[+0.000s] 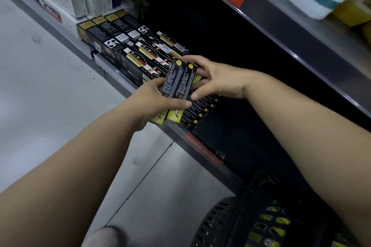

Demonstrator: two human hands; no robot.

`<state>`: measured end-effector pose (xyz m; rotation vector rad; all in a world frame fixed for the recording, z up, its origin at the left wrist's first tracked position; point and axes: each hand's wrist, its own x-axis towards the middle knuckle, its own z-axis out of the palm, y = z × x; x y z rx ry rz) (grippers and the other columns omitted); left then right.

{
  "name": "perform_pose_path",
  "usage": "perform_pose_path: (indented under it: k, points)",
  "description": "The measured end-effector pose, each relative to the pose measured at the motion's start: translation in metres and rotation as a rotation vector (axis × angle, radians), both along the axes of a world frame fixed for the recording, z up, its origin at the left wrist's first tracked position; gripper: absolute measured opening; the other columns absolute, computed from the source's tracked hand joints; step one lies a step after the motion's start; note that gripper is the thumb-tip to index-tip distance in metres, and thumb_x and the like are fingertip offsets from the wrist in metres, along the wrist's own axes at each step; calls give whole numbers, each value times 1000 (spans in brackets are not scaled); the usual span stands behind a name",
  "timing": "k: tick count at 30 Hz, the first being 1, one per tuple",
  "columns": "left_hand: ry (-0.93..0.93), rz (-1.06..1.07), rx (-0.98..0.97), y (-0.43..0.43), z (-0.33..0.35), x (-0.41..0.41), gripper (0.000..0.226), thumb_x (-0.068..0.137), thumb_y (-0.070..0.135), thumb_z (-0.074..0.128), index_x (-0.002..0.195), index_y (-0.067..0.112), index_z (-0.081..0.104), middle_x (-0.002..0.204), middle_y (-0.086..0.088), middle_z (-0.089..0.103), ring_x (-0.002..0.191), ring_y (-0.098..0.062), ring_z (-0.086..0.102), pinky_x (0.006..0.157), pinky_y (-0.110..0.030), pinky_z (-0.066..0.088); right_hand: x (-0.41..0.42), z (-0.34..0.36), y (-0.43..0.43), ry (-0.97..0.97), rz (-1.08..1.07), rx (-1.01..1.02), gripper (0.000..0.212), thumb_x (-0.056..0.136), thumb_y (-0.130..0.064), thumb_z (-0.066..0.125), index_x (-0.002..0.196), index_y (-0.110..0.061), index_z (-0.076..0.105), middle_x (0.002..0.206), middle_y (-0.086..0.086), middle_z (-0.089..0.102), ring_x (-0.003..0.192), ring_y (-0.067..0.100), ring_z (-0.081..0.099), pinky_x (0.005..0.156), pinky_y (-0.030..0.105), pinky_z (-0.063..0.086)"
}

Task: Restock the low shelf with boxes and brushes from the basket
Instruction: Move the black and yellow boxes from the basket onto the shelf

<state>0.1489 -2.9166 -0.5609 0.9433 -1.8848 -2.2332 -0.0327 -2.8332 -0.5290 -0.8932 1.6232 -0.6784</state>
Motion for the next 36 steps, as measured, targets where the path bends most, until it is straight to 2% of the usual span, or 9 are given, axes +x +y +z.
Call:
perform_pose_path:
  k: [5, 9, 11, 14, 18, 21, 27, 33, 36]
  points:
    - [-6, 18, 54, 3, -1, 2, 47, 56, 39, 77, 98, 27, 59, 100, 0, 69, 93, -13, 64, 76, -24, 48, -2, 2, 4, 78, -126, -33, 44, 61, -24, 78, 97, -21, 54, 99, 2, 65, 83, 13, 69, 73, 24, 58]
    - [-32, 169, 117, -1, -3, 3, 25, 80, 43, 68, 98, 28, 60, 99, -5, 69, 72, -18, 68, 79, -39, 58, -37, -7, 31, 174, -344, 76, 14, 83, -36, 64, 84, -24, 58, 69, -10, 67, 57, 2, 66, 49, 14, 48]
    - [-49, 169, 109, -1, -3, 2, 39, 82, 44, 66, 112, 20, 60, 98, -6, 69, 64, -15, 68, 69, -34, 60, -54, -13, 44, 141, -620, 76, 18, 90, -42, 56, 85, -25, 60, 72, -6, 66, 52, 4, 63, 46, 15, 47]
    - [-65, 156, 108, 1, -3, -2, 32, 86, 42, 61, 108, 19, 59, 99, -9, 69, 59, -13, 69, 60, -29, 59, -69, -25, 49, 211, -862, 93, 30, 93, -45, 50, 97, -15, 56, 83, 0, 59, 64, 11, 59, 41, 13, 47]
    - [-118, 177, 94, 1, -5, -8, 22, 86, 41, 56, 103, 27, 57, 105, -7, 63, 97, -26, 64, 88, -42, 53, -68, -42, 27, 284, -943, 86, 42, 96, -40, 48, 122, -6, 50, 94, 3, 54, 77, 12, 54, 42, 12, 50]
    - [-100, 169, 55, 1, -7, -10, 28, 89, 36, 57, 110, 17, 59, 85, 1, 63, 78, -14, 62, 69, -28, 48, -61, -52, 8, 372, -827, 136, 43, 99, -35, 43, 127, -3, 47, 89, 2, 54, 84, 17, 53, 46, 16, 49]
    - [-125, 133, -11, 1, -12, -11, 26, 88, 32, 61, 105, 14, 54, 93, -3, 64, 78, -12, 58, 60, -22, 40, -48, -69, 3, 714, -310, 402, 50, 98, -26, 46, 143, -7, 33, 141, 15, 43, 128, 30, 43, 102, 34, 36]
    - [-176, 90, 60, 5, -12, -11, 38, 86, 29, 64, 113, 6, 52, 99, -13, 68, 81, -21, 64, 69, -25, 53, -46, -71, 6, 781, -110, 505, 57, 98, -8, 42, 149, -14, 18, 144, 15, 39, 128, 31, 42, 107, 34, 35]
    - [-185, 81, 101, 6, -13, -10, 33, 87, 27, 64, 109, 6, 52, 101, -15, 68, 87, -24, 67, 72, -26, 55, -40, -69, 5, 964, -7, 619, 67, 94, -4, 46, 150, -17, 11, 148, 16, 28, 132, 35, 34, 108, 41, 35]
